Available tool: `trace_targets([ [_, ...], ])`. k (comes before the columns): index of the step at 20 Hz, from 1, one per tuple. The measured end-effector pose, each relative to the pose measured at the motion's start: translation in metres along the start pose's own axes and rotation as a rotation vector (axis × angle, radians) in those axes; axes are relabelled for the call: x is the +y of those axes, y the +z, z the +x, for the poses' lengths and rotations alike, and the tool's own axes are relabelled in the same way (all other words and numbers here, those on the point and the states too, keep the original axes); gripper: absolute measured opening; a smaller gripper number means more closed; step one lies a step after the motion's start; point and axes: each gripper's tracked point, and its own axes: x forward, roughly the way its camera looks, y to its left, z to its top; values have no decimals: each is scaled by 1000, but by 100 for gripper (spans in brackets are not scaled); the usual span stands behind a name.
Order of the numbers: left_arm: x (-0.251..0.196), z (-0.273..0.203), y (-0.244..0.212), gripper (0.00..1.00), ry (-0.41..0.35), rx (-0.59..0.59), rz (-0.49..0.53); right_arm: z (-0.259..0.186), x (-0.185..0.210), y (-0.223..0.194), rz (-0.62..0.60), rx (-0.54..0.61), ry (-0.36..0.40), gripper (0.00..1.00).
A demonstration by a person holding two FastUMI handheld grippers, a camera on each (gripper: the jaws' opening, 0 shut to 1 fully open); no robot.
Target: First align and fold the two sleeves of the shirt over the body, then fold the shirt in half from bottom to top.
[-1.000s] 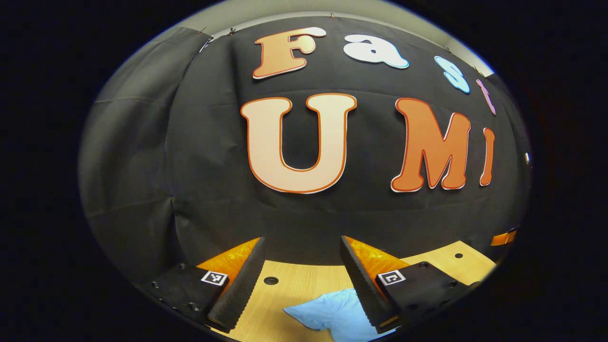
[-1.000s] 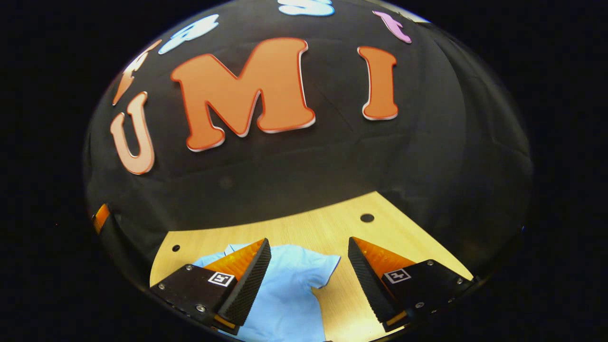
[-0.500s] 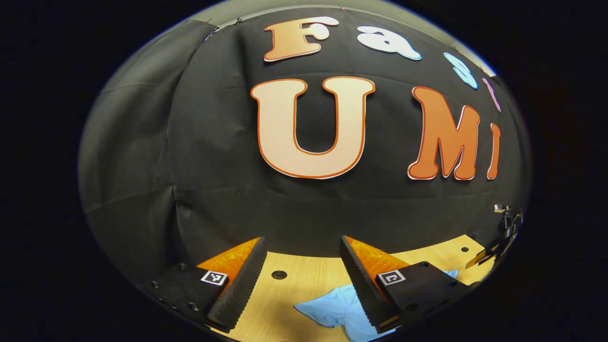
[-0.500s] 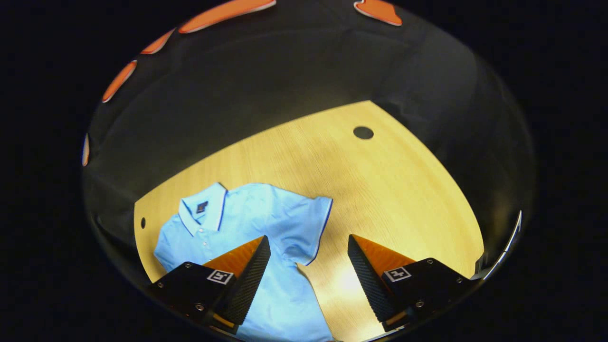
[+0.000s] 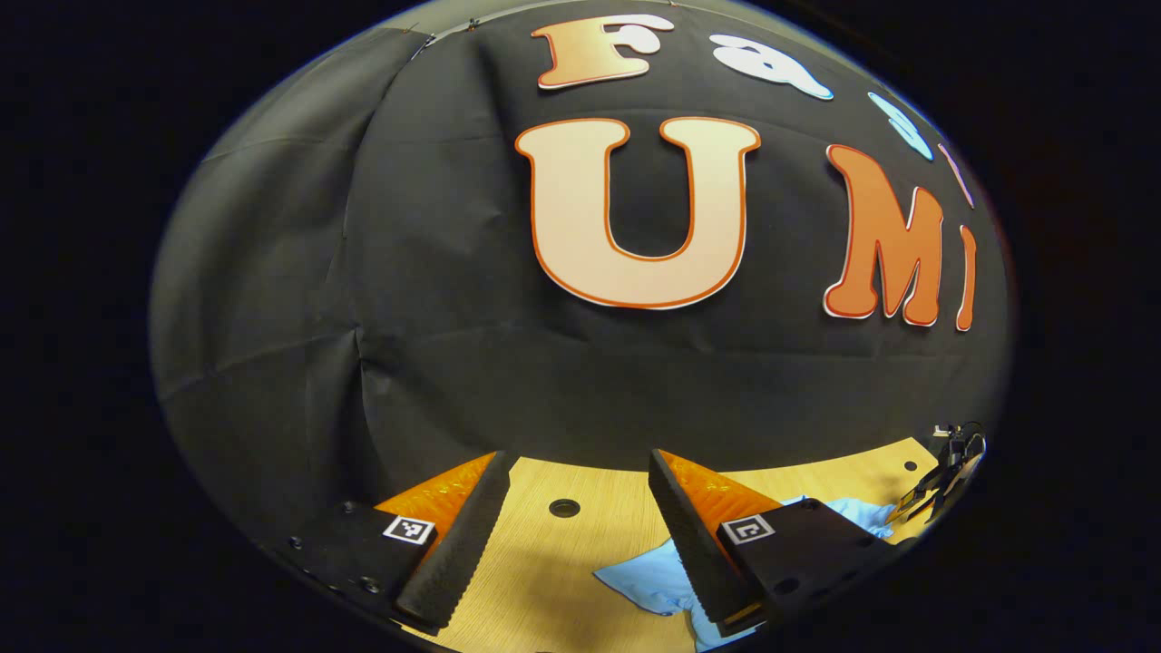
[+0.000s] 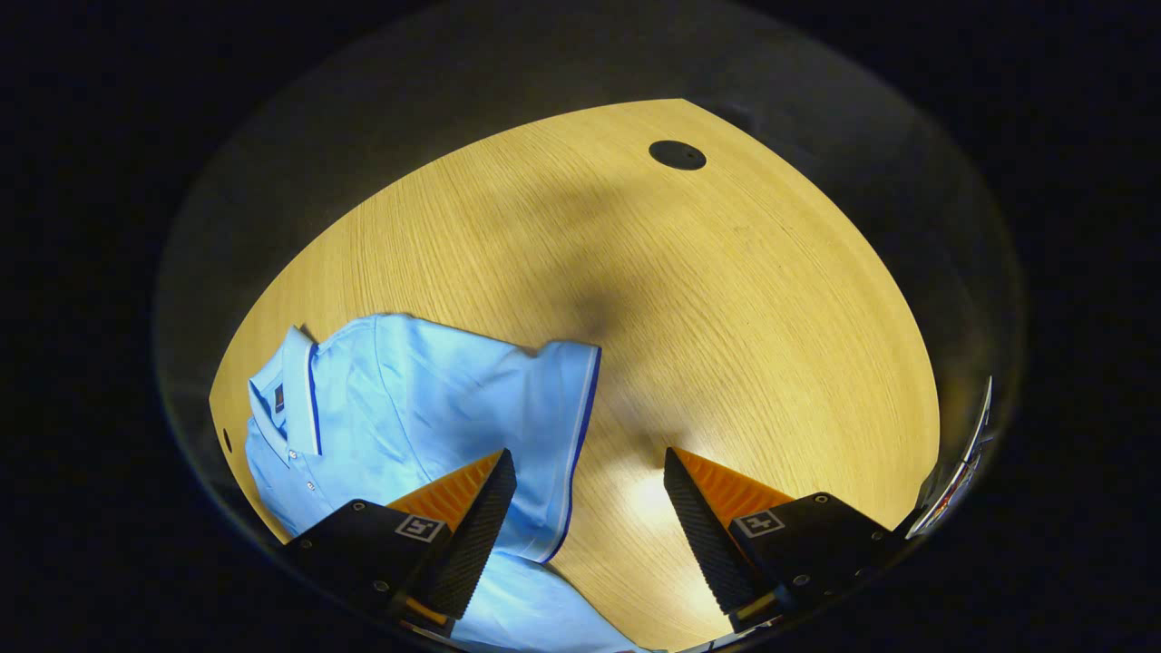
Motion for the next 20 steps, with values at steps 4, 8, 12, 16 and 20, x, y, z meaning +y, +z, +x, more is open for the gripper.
trace_targets([
  [4, 3, 6, -10, 99, 10, 25, -13, 7, -2, -4, 0, 19, -16, 99],
  [8, -2, 7, -9, 100, 7, 29, -9, 8, -5, -2, 5, 18, -31, 72],
  [12, -7, 5, -16, 99, 1, 53, -21, 7, 3, -1, -22, -5, -16, 36],
  [16, -4, -1, -16, 99, 5, 54, -16, 6, 11, 4, -50, -33, 31, 7],
  [20, 11, -8, -14, 96, 31, 47, 13, -9, 27, 7, -99, -83, 87, 1],
])
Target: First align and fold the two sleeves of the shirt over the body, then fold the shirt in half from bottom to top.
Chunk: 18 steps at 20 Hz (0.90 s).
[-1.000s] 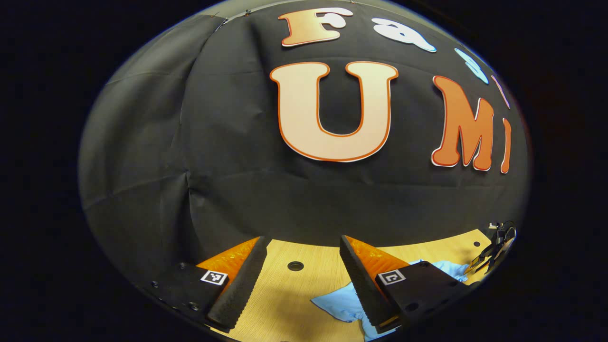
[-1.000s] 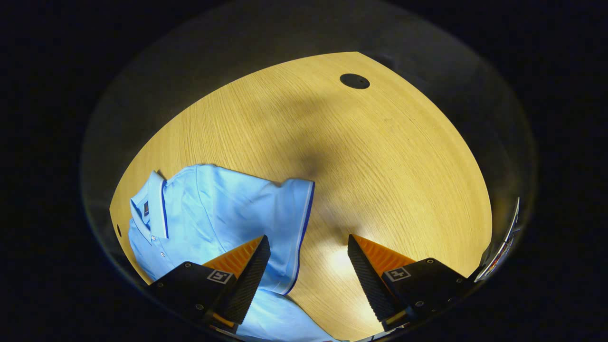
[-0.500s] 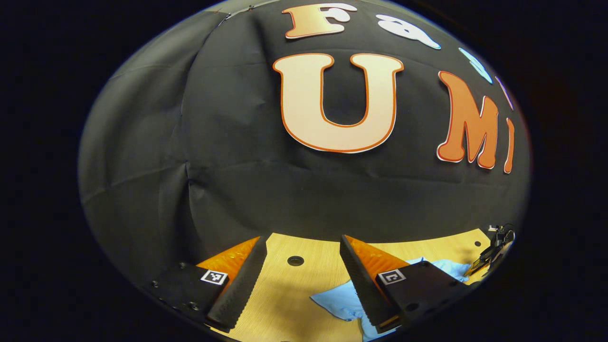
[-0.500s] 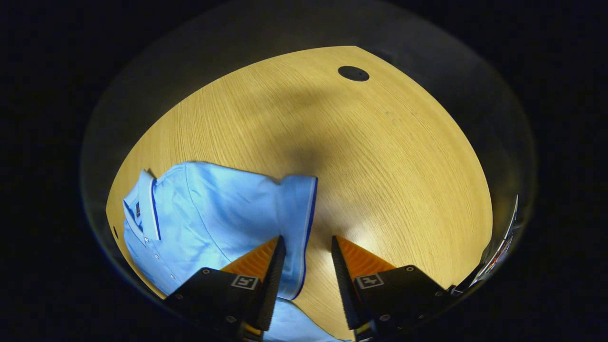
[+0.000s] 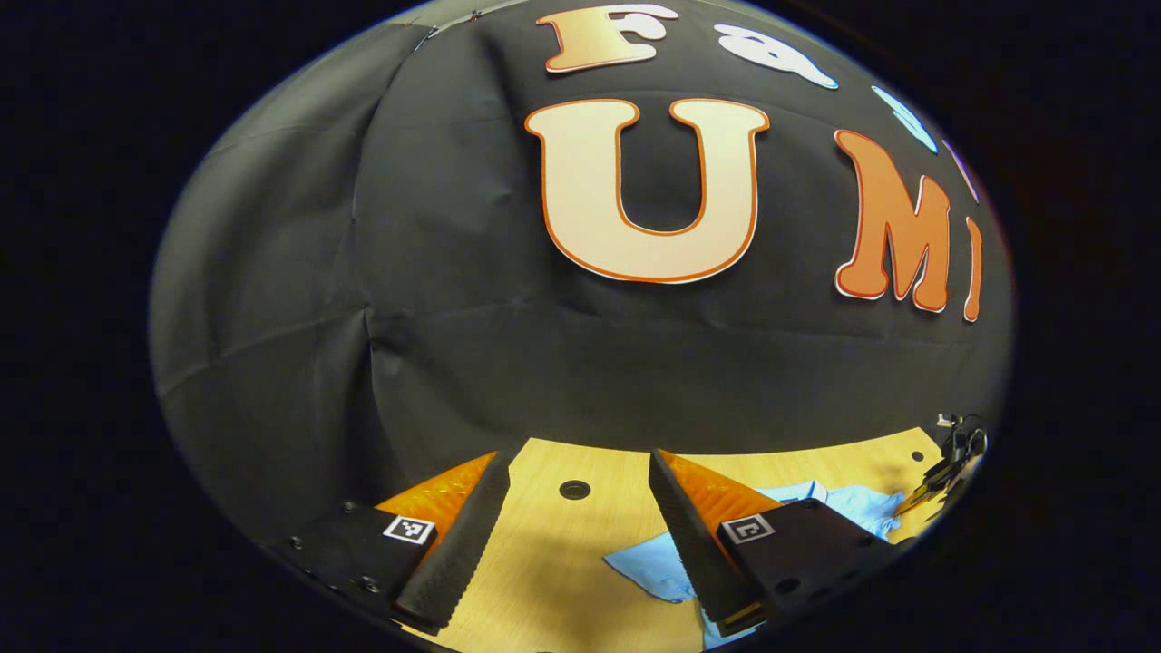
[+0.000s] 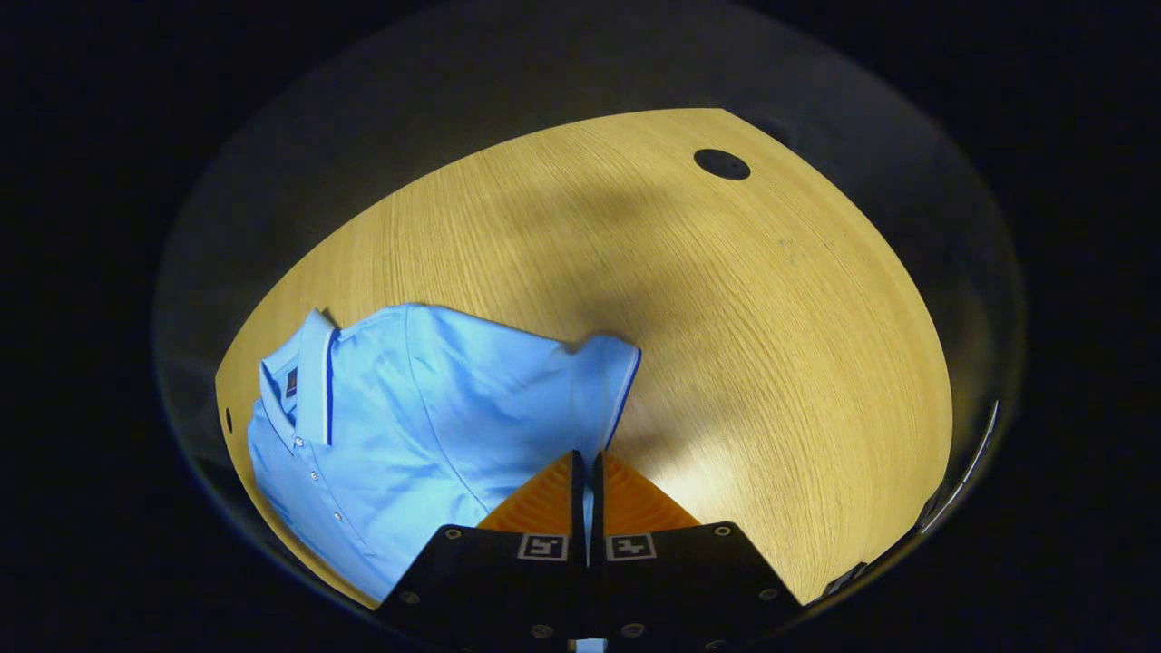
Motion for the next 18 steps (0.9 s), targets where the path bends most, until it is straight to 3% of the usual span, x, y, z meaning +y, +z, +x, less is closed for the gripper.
trace_targets([
  [9, 23, -13, -4, 99, 5, -6, 3, -60, 90, 11, -115, -121, 146, 1],
  [18, 58, -20, -8, 99, 30, -6, 2, -70, 184, -27, -215, -97, 258, 2],
])
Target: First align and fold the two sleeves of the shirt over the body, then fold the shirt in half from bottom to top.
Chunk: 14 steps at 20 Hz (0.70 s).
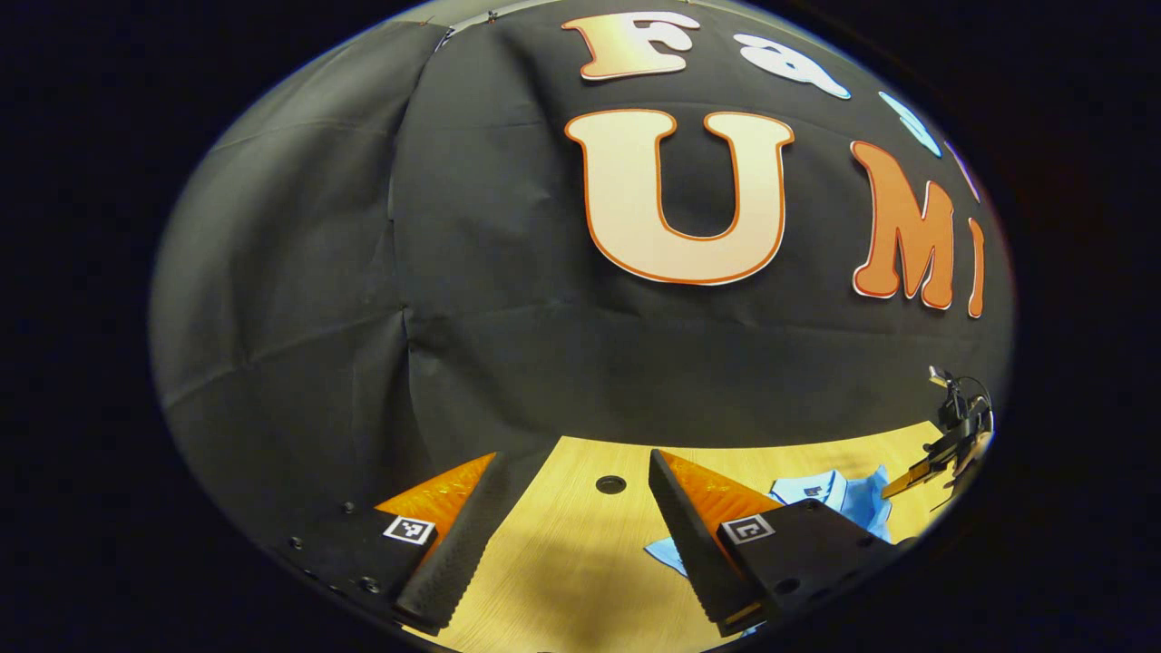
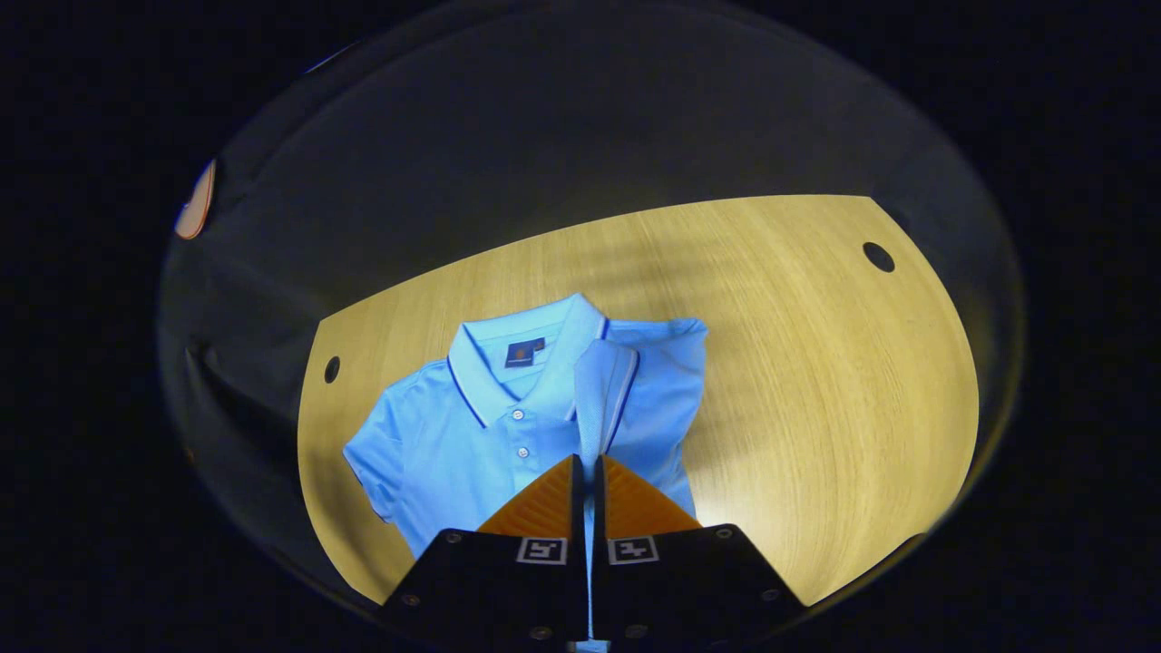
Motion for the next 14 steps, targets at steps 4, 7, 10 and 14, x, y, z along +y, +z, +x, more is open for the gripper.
trace_targets([
  [4, 6, -2, -6, 99, 6, 11, -9, 1, 39, -12, 5, 20, 81, 10],
  [7, 4, -2, -9, 99, 1, 25, -26, -7, 49, -19, -21, 20, 101, 35],
  [10, -6, 3, -25, 99, -7, 66, -36, -20, 48, -24, -29, 4, 105, 86],
  [14, -32, 10, -66, 100, -39, 196, -62, -34, 35, -31, -42, -22, 89, 99],
])
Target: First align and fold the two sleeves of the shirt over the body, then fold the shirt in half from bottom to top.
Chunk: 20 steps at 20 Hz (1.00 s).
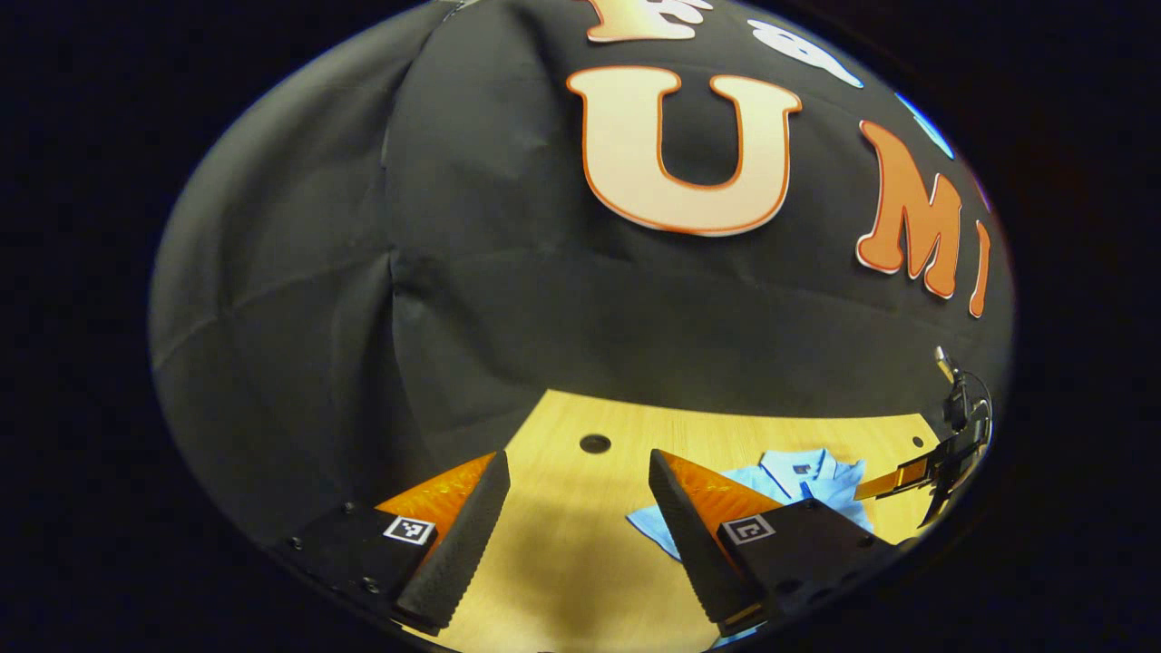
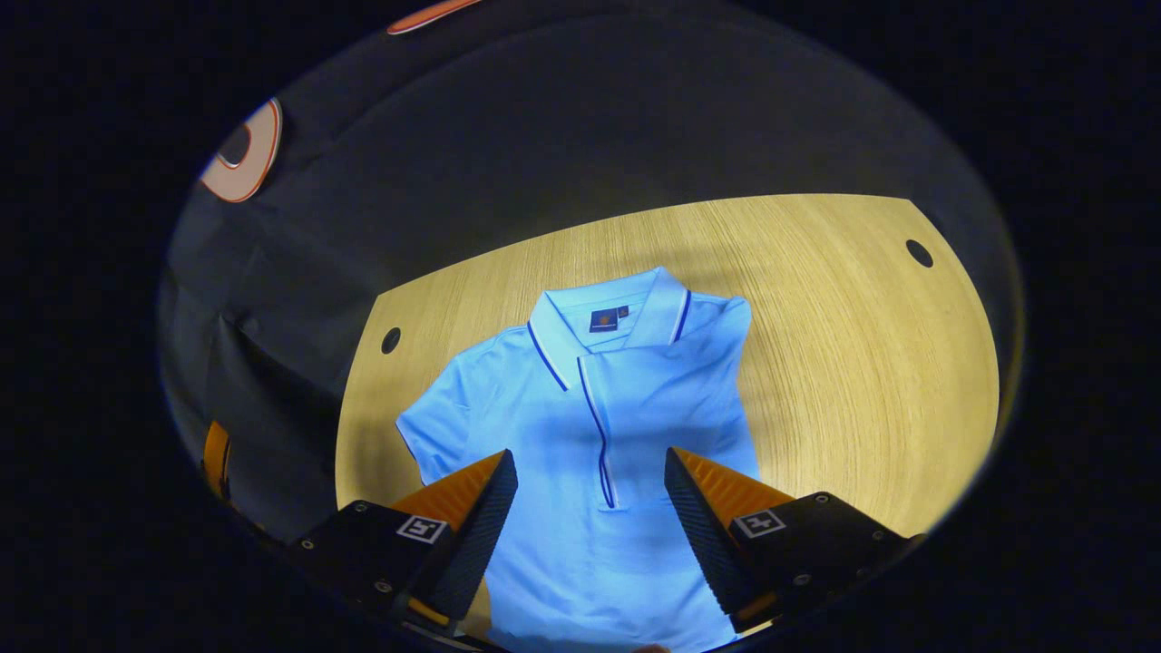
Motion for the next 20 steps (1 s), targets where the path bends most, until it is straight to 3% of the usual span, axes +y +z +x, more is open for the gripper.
trace_targets([
  [8, -75, 68, -78, 99, -71, 237, -78, -23, -27, -30, 24, 1, 9, 99],
  [13, -101, 110, -133, 100, -55, 396, -96, -33, -52, -42, 58, 6, -4, 99],
  [20, -94, 140, -190, 100, 0, 532, -58, -36, -87, -60, 133, 21, -44, 99],
])
